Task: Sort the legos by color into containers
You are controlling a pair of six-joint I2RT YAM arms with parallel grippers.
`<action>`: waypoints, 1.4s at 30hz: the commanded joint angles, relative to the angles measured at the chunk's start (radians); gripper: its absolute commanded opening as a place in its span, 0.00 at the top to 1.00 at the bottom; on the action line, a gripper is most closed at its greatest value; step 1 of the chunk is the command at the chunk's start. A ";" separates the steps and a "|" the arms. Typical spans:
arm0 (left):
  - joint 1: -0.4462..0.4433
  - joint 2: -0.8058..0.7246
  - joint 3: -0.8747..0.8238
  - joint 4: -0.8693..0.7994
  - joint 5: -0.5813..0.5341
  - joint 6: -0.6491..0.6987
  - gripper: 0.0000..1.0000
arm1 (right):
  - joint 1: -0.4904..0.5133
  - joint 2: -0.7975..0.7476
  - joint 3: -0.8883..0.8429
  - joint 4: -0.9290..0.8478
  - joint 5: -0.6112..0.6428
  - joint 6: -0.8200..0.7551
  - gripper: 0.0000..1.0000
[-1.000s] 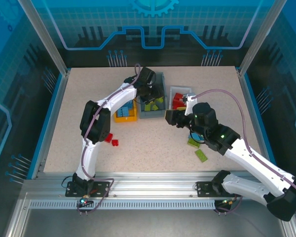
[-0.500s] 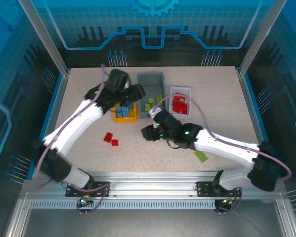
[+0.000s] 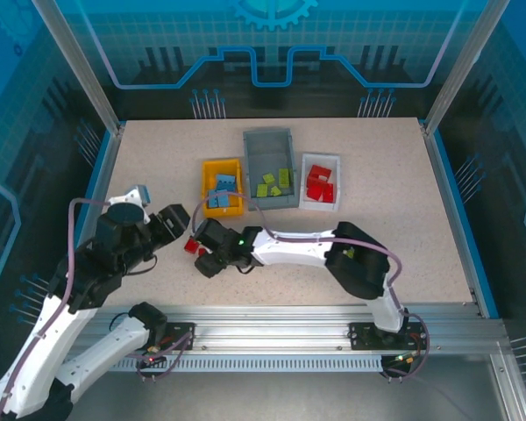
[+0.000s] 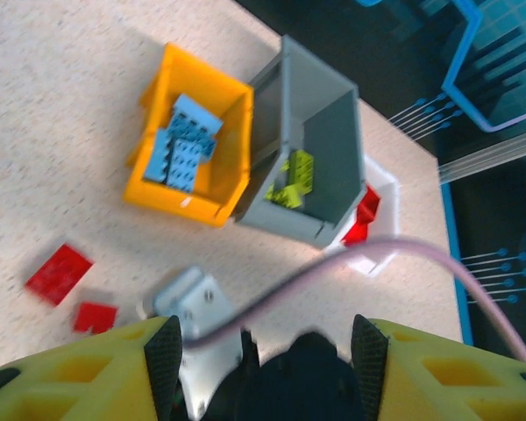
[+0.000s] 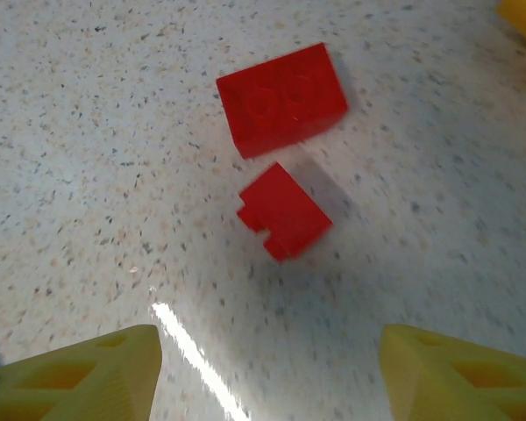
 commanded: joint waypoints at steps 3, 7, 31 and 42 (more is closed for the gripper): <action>-0.001 -0.049 -0.036 -0.036 0.000 -0.011 0.44 | -0.029 0.112 0.117 -0.071 -0.066 -0.145 0.32; -0.001 -0.030 -0.035 -0.015 0.016 -0.012 0.44 | -0.043 0.198 0.224 -0.133 -0.105 -0.197 0.35; -0.001 0.020 -0.074 0.098 0.162 -0.023 0.45 | -0.055 -0.027 0.085 -0.103 -0.016 -0.126 0.81; -0.114 0.361 0.041 0.363 0.418 -0.042 0.45 | -0.433 -0.547 -0.320 -0.150 0.087 0.086 0.79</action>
